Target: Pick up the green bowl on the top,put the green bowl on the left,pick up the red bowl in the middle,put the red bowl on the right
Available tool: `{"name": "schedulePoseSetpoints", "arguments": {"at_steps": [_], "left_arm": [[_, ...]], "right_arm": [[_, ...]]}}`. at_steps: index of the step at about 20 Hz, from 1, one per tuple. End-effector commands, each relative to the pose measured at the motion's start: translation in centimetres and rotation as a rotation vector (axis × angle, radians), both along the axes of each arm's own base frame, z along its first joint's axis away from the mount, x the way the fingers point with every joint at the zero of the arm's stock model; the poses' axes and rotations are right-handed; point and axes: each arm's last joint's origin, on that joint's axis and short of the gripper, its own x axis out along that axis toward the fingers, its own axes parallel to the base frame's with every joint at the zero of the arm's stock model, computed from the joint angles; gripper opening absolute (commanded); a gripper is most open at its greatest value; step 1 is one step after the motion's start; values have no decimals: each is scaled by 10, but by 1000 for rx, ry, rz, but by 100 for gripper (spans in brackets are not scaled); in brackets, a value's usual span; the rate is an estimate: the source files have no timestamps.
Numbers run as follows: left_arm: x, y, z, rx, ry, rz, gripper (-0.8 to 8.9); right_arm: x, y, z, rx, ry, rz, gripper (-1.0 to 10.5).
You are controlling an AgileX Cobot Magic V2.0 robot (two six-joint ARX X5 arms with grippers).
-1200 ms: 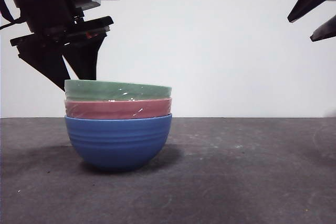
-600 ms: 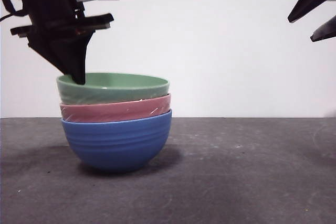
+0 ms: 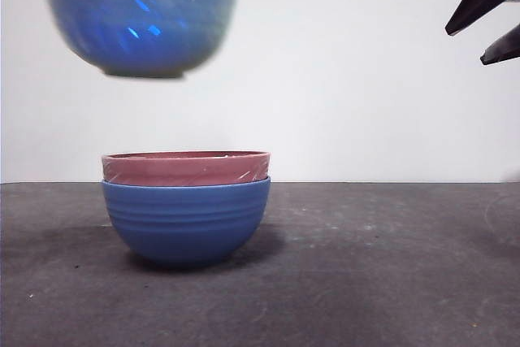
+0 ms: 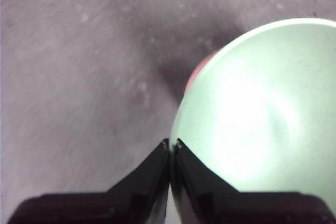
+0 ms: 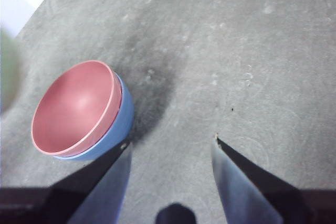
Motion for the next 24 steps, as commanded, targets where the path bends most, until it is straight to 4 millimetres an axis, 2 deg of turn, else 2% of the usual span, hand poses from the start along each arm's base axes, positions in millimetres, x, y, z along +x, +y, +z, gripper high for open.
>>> {"name": "schedulePoseSetpoints", "arguments": {"at_steps": [1,3,5,7,9,12,16,18,24], "left_arm": [[-21,17,12,-8,-12,20,-13],[-42,27,17,-66,-29,37,-13],[-63,33,13,-148,-18,28,-13],[-78,33,2,-182,21,26,-13],[-83,28,-13,-179,71,23,-13],[-81,20,-46,-110,119,42,-13],[-77,21,-100,-25,187,82,-13],[-75,22,-119,-15,199,91,-13],[-66,34,-147,0,193,116,-13]], "right_arm": [[0,0,1,-5,-11,5,252],[0,0,1,-5,-11,6,252],[1,0,1,-5,-11,5,251],[1,0,1,-14,-13,-9,250],[1,-1,1,-29,-15,-31,250],[1,-1,1,-32,-16,-34,249],[1,-1,1,-32,-16,-34,249],[1,-1,1,-31,-16,-35,249],[1,-1,1,-31,-16,-35,249]]}}
